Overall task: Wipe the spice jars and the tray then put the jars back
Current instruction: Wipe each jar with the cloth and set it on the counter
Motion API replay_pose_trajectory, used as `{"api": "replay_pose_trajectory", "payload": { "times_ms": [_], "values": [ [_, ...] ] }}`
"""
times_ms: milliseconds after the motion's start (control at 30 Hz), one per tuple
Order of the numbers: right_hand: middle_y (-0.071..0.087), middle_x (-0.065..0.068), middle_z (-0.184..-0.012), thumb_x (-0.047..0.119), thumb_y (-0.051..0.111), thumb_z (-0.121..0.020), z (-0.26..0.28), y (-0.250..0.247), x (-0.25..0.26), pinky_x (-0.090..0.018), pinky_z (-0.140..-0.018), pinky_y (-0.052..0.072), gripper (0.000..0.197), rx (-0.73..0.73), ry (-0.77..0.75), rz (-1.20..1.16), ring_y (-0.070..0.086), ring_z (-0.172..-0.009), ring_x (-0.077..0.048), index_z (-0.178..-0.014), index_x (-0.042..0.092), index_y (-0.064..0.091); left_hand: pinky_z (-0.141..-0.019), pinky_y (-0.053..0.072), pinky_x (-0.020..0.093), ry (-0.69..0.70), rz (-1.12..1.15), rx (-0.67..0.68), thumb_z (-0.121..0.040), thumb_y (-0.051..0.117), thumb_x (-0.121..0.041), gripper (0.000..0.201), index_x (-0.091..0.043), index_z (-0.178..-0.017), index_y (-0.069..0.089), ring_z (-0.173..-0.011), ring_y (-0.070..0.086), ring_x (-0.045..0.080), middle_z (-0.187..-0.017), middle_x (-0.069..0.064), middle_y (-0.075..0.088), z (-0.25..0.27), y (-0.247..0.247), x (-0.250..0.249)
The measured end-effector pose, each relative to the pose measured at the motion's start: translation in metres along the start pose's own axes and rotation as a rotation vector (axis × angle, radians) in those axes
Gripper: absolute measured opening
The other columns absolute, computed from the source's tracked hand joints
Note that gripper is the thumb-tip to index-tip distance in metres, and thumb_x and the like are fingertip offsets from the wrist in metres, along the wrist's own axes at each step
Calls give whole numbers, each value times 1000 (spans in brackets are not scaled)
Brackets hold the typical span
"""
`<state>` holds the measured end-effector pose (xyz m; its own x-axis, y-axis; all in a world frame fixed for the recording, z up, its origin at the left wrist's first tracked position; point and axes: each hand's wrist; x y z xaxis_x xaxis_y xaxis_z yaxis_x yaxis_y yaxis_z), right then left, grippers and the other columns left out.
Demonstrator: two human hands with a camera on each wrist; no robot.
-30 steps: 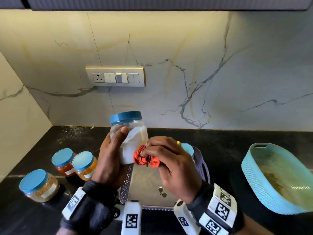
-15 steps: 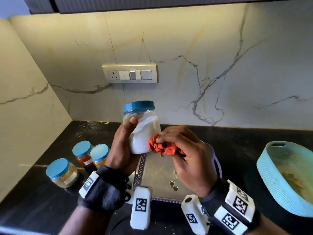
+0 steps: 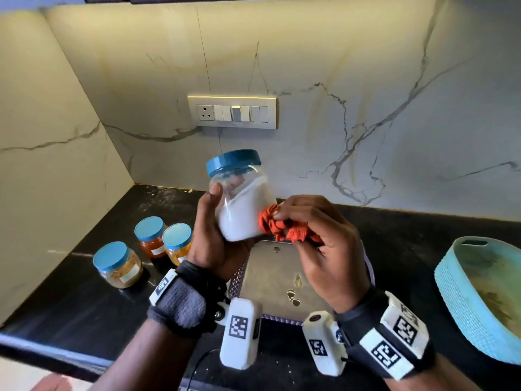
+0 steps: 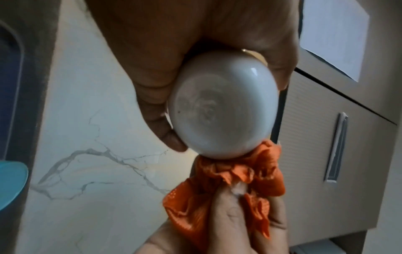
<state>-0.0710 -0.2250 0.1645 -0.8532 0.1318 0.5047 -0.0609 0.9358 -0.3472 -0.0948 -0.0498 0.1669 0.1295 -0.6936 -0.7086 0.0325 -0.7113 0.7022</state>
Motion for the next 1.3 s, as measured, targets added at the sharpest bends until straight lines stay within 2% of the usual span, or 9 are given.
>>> {"api": "replay_pose_trajectory", "payload": {
  "times_ms": [267, 433, 533, 600, 733, 833, 1067, 1200, 1300],
  "values": [
    [68, -11, -112, -3, 54, -93, 3, 0, -9, -40, -93, 53, 30, 113, -186, 290, 65, -106, -28, -106, 10, 78, -83, 59, 37, -87, -99, -5, -99, 45, -51, 68, -1, -144, 50, -106, 66, 29, -129, 24, 62, 0, -14, 8],
    [68, -10, -113, -1, 59, -93, 3, -1, -17, -40, -90, 55, 28, 242, -238, 322, 65, -107, -28, -112, 12, 75, -91, 55, 53, -83, -298, 26, -88, 70, -53, 74, -5, -142, 53, -116, 63, 38, -133, 27, 62, 6, -22, 22],
    [67, -9, -111, -11, 63, -82, -19, -1, -25, -39, -94, 52, 36, 146, -60, 210, 64, -106, -23, -111, 8, 74, -89, 54, 56, -70, -276, -21, -76, 83, -53, 79, -7, -135, 57, -111, 64, 34, -124, 21, 67, 2, -18, 24],
    [67, -7, -108, -13, 65, -79, -30, -2, -29, -40, -93, 53, 37, 90, 43, 132, 64, -105, -20, -110, 5, 73, -94, 49, 61, -48, -257, -10, -84, 77, -42, 72, -2, -139, 52, -115, 61, 40, -132, 30, 61, -1, -18, 25],
    [65, -7, -111, -15, 62, -78, -9, -1, -13, -35, -95, 51, 43, 160, -38, 216, 63, -107, -22, -111, 9, 74, -80, 60, 44, -56, -205, -45, -85, 69, -40, 64, 0, -133, 57, -101, 69, 31, -118, 23, 67, -4, -18, 22],
    [66, -8, -111, -4, 55, -88, 10, 3, 0, -35, -92, 52, 32, 201, -143, 269, 64, -103, -25, -109, 10, 75, -70, 60, 36, -73, -173, -48, -73, 83, -47, 78, -2, -133, 59, -89, 71, 25, -109, 21, 67, -3, -19, 19],
    [65, -10, -109, -16, 65, -81, -32, 0, -27, -40, -95, 53, 33, 57, 33, 133, 63, -108, -22, -108, 2, 73, -97, 50, 59, 17, -247, -7, -79, 80, -51, 86, 1, -141, 50, -117, 61, 40, -135, 29, 61, -1, -19, 29],
    [64, -9, -112, -12, 57, -81, -7, 2, -9, -36, -96, 50, 36, 155, -53, 186, 62, -107, -24, -108, 6, 73, -83, 59, 42, -3, -179, -36, -71, 85, -54, 93, 2, -137, 53, -104, 67, 31, -121, 24, 66, -1, -21, 23],
    [66, -8, -112, 1, 53, -89, 11, 3, 0, -31, -94, 50, 29, 240, -141, 227, 62, -105, -23, -107, 10, 75, -77, 58, 38, -5, -181, -52, -68, 85, -57, 91, -2, -135, 57, -99, 67, 30, -115, 22, 66, -1, -24, 18]
  ]
}}
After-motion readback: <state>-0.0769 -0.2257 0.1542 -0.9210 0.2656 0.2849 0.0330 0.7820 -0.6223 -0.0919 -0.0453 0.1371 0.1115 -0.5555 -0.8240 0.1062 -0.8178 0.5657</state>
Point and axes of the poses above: each hand's wrist, its own z-axis away from the middle knuckle, its own y-axis out of the palm, x = y × z
